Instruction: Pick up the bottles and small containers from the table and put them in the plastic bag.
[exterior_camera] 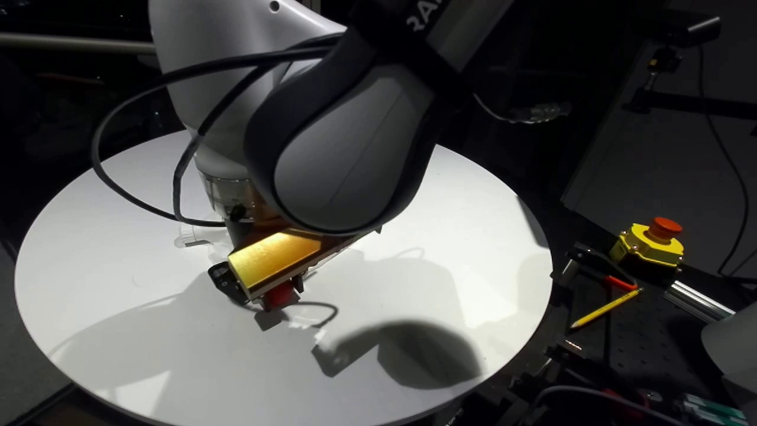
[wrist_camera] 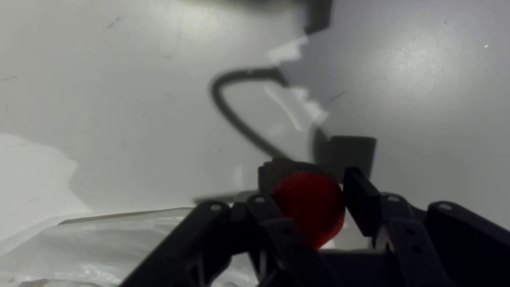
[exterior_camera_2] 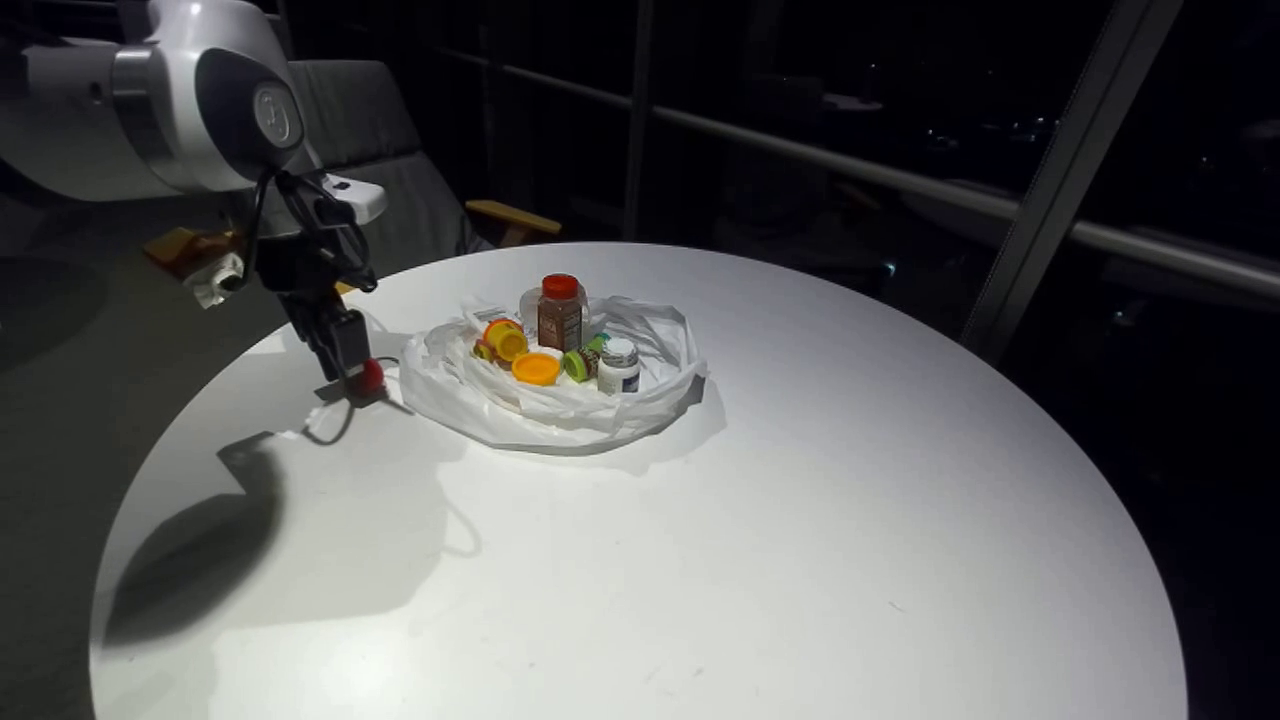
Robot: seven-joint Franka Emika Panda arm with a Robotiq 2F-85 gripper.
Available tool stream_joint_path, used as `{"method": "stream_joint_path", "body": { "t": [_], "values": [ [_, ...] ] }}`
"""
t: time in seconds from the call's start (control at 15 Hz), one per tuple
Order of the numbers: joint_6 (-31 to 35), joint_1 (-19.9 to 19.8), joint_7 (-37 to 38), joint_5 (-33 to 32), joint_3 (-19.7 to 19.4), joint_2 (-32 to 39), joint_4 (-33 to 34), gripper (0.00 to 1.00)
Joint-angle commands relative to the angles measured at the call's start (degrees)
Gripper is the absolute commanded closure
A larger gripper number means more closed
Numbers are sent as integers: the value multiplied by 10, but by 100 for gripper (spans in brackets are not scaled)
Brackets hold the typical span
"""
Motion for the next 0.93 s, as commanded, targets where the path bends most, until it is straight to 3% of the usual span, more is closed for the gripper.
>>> {"method": "stream_joint_path", "body": {
  "t": [0.0, 0.33, 0.53, 0.87],
  "values": [
    [-19, 32, 40, -26, -26, -34, -2, 77],
    [-53, 99, 182, -130, -107, -99, 11, 77],
    [-90, 83, 256, -189, -127, -84, 63, 77],
    [-129, 22, 313, -218, -119, -14, 149, 77]
  ]
}}
